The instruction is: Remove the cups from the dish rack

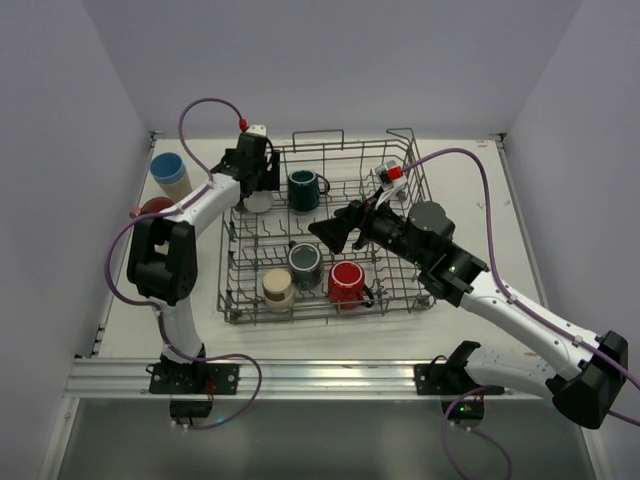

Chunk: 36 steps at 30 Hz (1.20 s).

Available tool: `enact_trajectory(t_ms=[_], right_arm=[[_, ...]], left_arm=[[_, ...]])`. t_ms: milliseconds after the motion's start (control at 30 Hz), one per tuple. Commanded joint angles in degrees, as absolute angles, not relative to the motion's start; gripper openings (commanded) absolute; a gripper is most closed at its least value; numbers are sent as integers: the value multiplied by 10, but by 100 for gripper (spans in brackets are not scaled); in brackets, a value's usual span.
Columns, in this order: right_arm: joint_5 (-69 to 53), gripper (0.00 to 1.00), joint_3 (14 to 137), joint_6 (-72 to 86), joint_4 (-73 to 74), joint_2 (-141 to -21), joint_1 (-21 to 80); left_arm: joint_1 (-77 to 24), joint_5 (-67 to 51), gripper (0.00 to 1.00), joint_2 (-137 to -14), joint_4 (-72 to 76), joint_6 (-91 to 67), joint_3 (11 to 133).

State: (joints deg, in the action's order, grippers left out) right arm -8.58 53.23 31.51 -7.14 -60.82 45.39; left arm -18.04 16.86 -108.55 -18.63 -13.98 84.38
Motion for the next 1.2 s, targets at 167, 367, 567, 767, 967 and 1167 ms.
enact_trajectory(t_ms=[167,367,567,767,967,1167], right_arm=[[-87,99,548,316,-86,-619,457],[-120,99,551,336,-104,-641,457],[-170,99,567,377,-137,-673,457],[-168,98,564,434,-196,-701,456],[-121,91,551,479,-247,-700,454],[-153,72,557,480,-286,-709,432]], left_arm=[[-171,160,59,-1064,-147,-141,837],[-171,164,36,-1018,-143,-139,846],[-171,149,28,-959,-134,-141,839],[-171,125,24,-904,-127,-160,826],[-171,29,22,-807,-99,-227,789],[-171,-104,22,-699,-26,-365,708]])
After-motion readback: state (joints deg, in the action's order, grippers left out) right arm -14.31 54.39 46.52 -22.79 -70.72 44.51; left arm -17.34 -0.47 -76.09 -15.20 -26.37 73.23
